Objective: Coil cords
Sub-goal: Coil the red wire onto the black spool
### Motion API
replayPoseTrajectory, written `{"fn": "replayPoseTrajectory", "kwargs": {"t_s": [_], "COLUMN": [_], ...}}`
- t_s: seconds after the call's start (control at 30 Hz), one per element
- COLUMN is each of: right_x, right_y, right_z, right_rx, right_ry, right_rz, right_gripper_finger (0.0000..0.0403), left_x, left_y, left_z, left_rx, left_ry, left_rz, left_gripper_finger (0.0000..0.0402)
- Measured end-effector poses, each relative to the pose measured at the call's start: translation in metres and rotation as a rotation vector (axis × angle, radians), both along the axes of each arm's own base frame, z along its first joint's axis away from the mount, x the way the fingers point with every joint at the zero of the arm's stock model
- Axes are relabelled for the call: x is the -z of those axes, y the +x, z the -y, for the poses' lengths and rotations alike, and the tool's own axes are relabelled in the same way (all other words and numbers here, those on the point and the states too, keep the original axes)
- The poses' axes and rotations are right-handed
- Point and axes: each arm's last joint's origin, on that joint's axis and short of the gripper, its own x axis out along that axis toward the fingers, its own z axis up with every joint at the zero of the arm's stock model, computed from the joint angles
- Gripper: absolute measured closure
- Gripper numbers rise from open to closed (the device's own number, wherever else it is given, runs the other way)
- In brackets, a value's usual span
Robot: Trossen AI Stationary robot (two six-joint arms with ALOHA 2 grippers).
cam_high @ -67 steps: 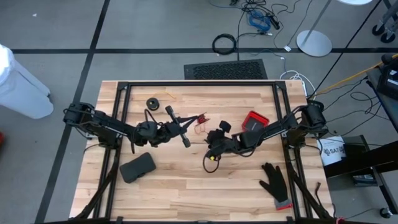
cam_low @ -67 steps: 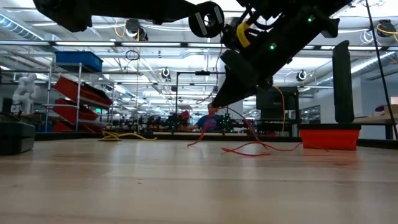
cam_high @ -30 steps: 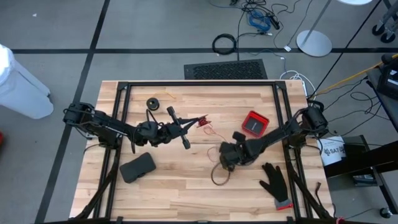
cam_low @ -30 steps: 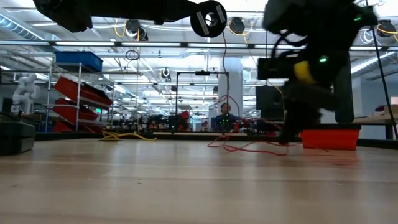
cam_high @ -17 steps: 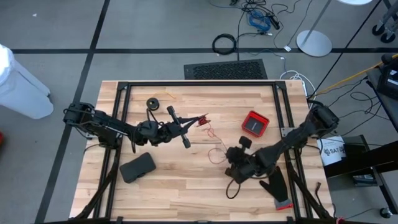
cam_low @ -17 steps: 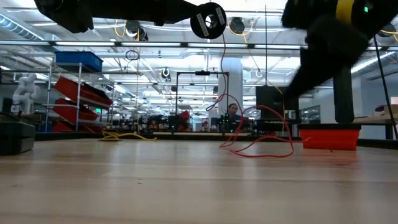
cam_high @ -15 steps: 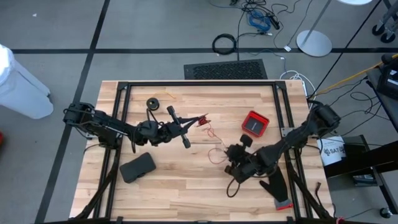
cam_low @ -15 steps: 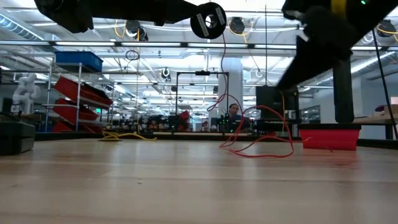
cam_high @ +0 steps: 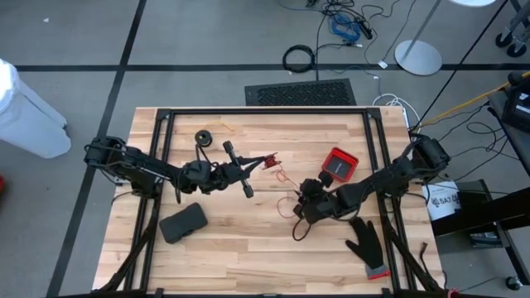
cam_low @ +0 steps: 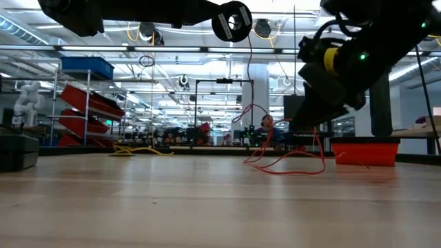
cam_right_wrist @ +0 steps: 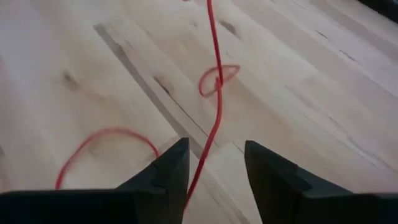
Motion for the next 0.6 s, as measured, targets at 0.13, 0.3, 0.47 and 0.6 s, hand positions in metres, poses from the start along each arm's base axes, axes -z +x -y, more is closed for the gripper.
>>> {"fn": "replayPoseTrajectory", "kwargs": {"t_s": [0.13,0.3,0.47,0.6], "right_x": [0.01,0.013,0.009,0.004], "right_y": [-0.003,-0.005,-0.008,-0.011], "right_z": [0.006,0.007,0.0,-0.006], "right_rx": [0.009,0.016,-0.027,-0.062], "right_ry": [0.017,0.022,0.045,0.069], "right_rz": [0.046,0.046,0.048,0.056], "right_gripper_finger": [0.0264,0.0291,0.0319,0.0323], "left_x": [0.0,0.001,0.001,0.001], "left_y": [0.0,0.0,0.0,0.0], "left_z": [0.0,0.0,0.0,0.0], "left_rx": [0.0,0.0,-0.001,-0.001], "left_ry": [0.0,0.001,0.001,0.001], "left_rz": [-0.003,-0.007,-0.008,-0.008], "left_gripper_finger": [0.0401,0.0401,0.0401,0.0401]}}
